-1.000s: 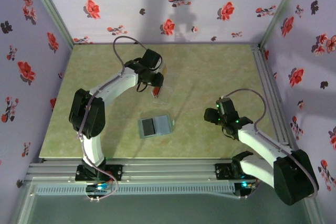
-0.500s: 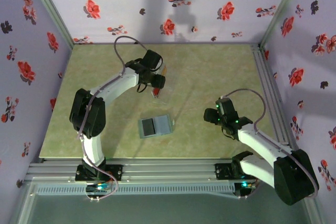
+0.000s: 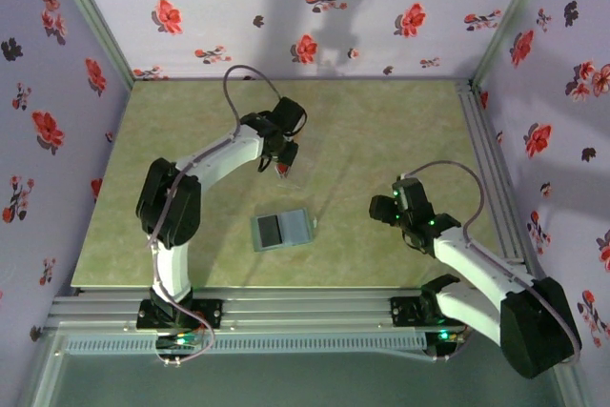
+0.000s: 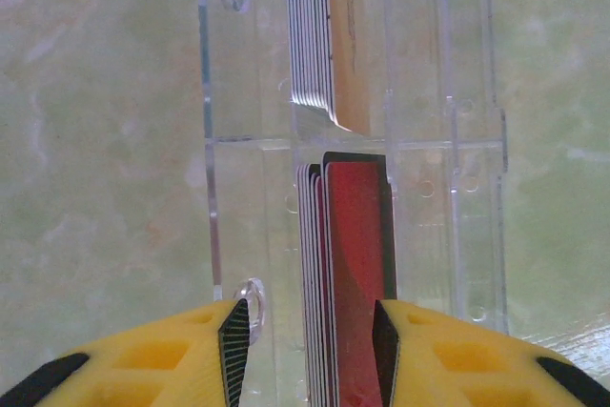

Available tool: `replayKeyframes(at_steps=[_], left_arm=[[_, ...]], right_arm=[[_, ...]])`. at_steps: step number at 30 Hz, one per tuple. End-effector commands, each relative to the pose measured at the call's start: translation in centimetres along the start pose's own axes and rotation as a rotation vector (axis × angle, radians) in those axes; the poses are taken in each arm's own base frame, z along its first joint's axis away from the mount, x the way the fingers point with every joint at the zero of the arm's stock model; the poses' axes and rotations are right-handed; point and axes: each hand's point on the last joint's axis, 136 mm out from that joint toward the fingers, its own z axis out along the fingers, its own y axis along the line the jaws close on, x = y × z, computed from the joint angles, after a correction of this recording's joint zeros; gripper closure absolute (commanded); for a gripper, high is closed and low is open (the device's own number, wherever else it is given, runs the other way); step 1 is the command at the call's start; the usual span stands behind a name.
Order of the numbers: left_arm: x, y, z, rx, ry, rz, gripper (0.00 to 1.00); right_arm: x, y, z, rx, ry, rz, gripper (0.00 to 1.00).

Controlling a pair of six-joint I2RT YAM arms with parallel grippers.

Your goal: Put the credit cards into the card holder

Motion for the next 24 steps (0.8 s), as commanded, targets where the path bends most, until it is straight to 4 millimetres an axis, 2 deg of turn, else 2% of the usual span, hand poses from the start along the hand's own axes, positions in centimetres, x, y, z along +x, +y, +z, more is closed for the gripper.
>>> replayKeyframes(at_steps=[1, 5, 8, 14, 18, 21, 22, 23, 24], left_arm=[[-0.2, 0.4, 0.2, -0.068, 0.008, 0.05, 0.59], [-0.3, 0.6, 0.2, -0.09, 0.022, 0.05, 0.72], [-0.6, 0.3, -0.1, -0.092, 0.007, 0.058, 0.77], [-1.8, 0.5, -1.7, -0.14, -0.053, 0.074, 0.78], [-2.2, 0.6, -2.0, -0.16, -0.066, 0.082, 0.78], [-2.2, 0.5, -1.9, -0.155, -0.065, 0.082, 0.87], [-2.2, 0.3, -1.8, -0.148, -0.063, 0.086, 0.87], [-2.1, 0.0, -1.7, -0.138, -0.056, 0.09, 0.82], [-1.9, -0.2, -1.6, -0.132, -0.048, 0.097, 0.7]], right_arm=[[-0.6, 0.2, -0.4, 0.001, -0.029, -0.024, 0.25], [-0.8, 0.1, -0.6, 0.003, -0.045, -0.019, 0.25], [-0.8, 0.1, -0.8, -0.005, -0.05, -0.02, 0.25], [-0.8, 0.1, -0.8, -0.006, -0.054, -0.02, 0.25], [-0.8, 0.1, -0.9, -0.009, -0.057, -0.019, 0.25], [-0.8, 0.2, -0.9, -0.013, -0.057, -0.022, 0.25], [-0.8, 0.2, -0.9, -0.015, -0.056, -0.023, 0.25], [-0.8, 0.2, -0.9, -0.016, -0.056, -0.023, 0.25], [-0.8, 0.2, -0.9, -0.016, -0.058, -0.022, 0.25]])
